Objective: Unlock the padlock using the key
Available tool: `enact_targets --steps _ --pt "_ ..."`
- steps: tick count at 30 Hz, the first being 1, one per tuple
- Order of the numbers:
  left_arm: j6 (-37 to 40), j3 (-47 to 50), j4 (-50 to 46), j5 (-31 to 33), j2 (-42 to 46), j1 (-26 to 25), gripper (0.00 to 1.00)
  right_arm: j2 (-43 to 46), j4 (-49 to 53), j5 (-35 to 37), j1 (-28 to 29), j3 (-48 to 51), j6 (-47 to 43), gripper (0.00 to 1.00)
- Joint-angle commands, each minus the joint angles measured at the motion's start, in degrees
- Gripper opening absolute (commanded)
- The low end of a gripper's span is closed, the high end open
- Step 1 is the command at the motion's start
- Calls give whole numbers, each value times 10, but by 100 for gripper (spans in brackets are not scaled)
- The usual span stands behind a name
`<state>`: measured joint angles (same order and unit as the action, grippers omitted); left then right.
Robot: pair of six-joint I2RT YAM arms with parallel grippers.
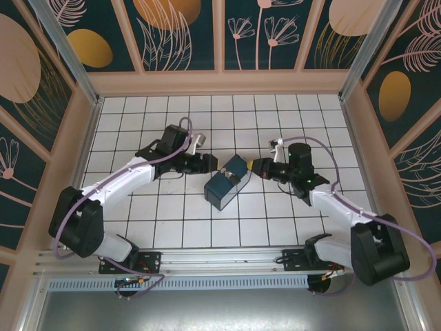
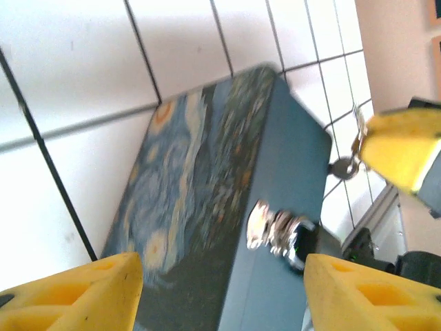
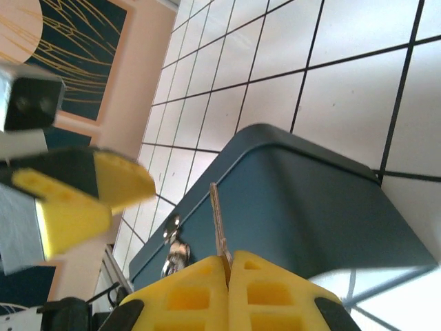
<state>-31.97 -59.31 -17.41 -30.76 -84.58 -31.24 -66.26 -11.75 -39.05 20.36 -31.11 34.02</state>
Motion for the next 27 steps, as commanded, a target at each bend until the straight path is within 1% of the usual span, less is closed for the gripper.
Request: enact_targets --steps 1,4,7,10,12,14,16,20,24,25,27 --pt "67 -63 -48 37 -26 -1 63 76 91 -60 -2 10 -36 0" --pt "111 -98 -77 51 -46 -3 63 130 133 -94 -2 34 -21 0" --pt "134 -123 -101 76 -63 -11 64 179 169 -119 -2 59 5 0" --pt "142 -134 -107 83 -77 -33 71 210 207 -128 1 71 23 0" --pt "150 -137 -110 95 -83 -47 72 227 179 -149 9 86 53 0" --pt "154 -136 -108 97 -84 -53 75 225 149 -160 16 98 78 0" --pt "153 -131 -104 95 -82 -54 75 208 150 -149 21 96 71 0" --pt "160 -128 -107 88 -78 -57 78 170 99 -145 44 95 86 0" --pt "161 -111 -95 80 -68 -59 80 149 86 -139 53 88 91 0" --pt "162 -106 -91 79 -65 -59 84 146 77 -141 52 89 94 0" --pt "164 -98 -83 83 -60 -59 86 136 71 -143 52 90 95 0"
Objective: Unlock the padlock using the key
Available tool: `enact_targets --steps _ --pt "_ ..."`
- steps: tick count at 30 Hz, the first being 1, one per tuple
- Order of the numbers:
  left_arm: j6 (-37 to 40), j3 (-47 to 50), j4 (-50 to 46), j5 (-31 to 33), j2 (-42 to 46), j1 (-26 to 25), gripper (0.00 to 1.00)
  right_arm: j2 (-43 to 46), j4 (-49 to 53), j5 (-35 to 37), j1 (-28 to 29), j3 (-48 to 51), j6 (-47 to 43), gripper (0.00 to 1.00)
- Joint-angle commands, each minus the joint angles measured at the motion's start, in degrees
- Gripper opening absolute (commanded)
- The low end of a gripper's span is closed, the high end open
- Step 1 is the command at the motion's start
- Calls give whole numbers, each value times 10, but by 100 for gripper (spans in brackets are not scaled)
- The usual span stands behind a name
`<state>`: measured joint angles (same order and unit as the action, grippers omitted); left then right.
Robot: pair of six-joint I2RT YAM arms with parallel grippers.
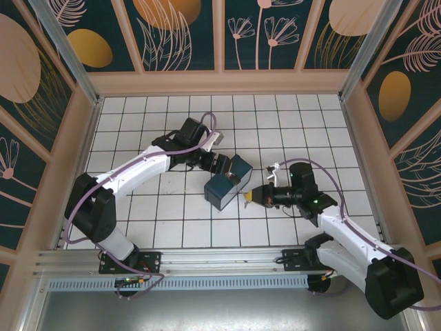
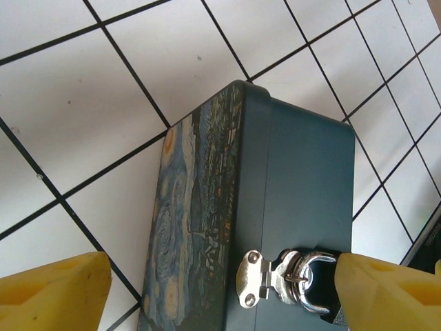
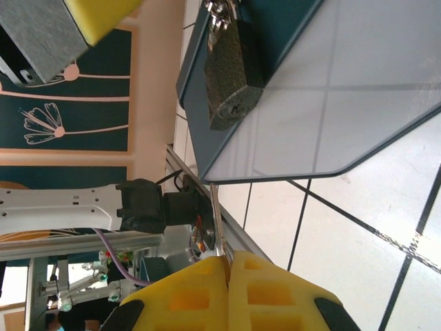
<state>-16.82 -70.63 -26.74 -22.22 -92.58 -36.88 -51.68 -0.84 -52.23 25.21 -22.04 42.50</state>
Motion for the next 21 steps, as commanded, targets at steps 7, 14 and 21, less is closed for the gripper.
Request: enact_targets --steps 7,14,21 --pt "34 26 33 -5 24 -4 86 -44 -51 -18 1 -7 6 0" --pt "38 33 62 -30 22 -4 86 -62 -80 -24 -9 -10 15 0" --pt "46 49 78 -31 22 -6 86 -66 -102 -24 -25 -7 31 0"
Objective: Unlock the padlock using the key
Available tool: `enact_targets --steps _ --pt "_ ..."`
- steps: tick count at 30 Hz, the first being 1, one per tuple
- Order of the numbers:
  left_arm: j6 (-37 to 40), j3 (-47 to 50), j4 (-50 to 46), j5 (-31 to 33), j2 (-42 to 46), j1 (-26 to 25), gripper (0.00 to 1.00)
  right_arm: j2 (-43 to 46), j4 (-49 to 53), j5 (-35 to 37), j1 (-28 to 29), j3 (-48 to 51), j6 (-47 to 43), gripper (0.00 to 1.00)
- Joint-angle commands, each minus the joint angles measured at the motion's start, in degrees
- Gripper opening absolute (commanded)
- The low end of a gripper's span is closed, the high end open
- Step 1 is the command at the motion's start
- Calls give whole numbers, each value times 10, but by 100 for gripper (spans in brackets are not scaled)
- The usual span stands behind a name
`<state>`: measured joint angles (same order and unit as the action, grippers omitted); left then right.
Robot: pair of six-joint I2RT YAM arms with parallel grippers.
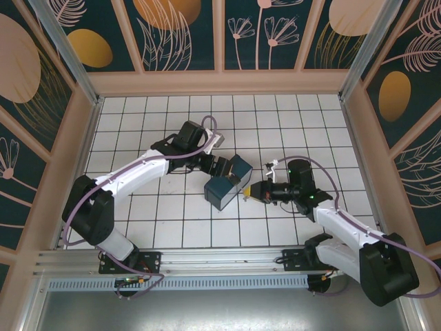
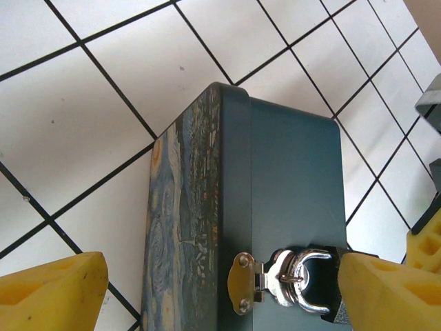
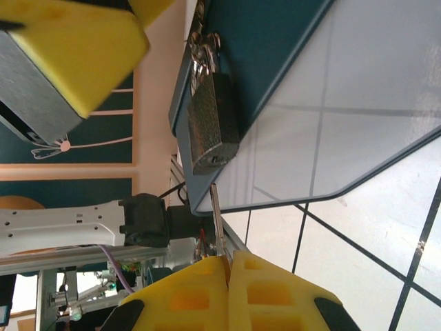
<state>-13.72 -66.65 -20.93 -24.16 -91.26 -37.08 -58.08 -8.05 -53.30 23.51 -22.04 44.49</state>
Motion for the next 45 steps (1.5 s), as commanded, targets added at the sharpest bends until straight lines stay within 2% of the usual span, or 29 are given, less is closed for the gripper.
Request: enact_targets --steps 1,33,45 --pt "14 10 22 -12 8 -4 87 -3 -34 -16 -8 -7 12 0" --pt "8 31 25 -14 -2 -11 82 -34 -81 -13 -14 -6 25 0" --pt "8 16 17 -13 -8 -13 81 -47 -45 -12 -15 -23 -7 0"
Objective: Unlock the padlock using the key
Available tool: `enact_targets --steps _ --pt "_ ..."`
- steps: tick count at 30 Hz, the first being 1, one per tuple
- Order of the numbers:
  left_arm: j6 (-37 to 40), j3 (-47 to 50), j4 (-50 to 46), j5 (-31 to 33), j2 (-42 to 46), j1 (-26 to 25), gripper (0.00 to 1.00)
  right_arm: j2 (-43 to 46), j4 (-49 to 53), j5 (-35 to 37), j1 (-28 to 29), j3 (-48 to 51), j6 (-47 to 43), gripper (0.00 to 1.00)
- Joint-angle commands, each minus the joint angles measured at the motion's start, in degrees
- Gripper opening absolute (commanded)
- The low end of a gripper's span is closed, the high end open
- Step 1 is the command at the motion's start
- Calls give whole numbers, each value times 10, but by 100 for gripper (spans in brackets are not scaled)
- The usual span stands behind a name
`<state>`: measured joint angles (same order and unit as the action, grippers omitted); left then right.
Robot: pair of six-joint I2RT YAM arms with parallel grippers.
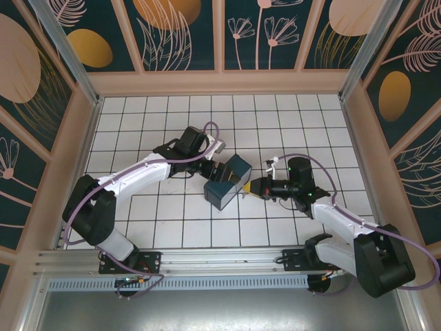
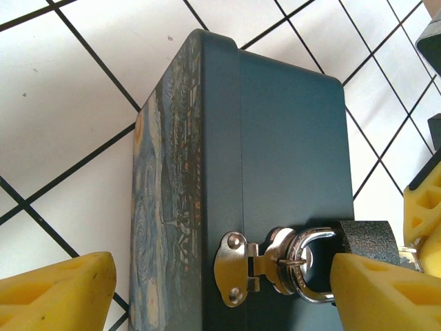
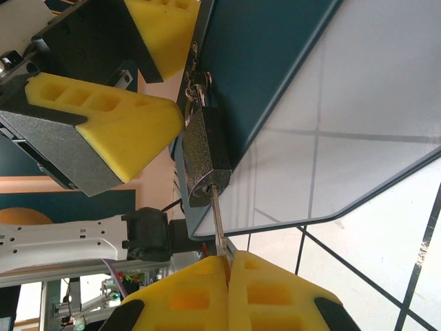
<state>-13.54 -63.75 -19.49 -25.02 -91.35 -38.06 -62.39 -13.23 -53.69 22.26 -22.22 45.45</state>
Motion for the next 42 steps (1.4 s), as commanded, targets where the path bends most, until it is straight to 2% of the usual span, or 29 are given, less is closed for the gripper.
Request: enact_targets --steps 1,15,42 --pt "7 -18 -1 -4 -8 -3 81 -2 9 -9 -3 -23 -18 0" --pt "22 -72 -38 -25 -28 -3 86 2 25 -27 -18 -27 -39 0" --pt "20 -39 -18 -13 -32 -3 84 -19 -32 -47 -19 -15 -10 0"
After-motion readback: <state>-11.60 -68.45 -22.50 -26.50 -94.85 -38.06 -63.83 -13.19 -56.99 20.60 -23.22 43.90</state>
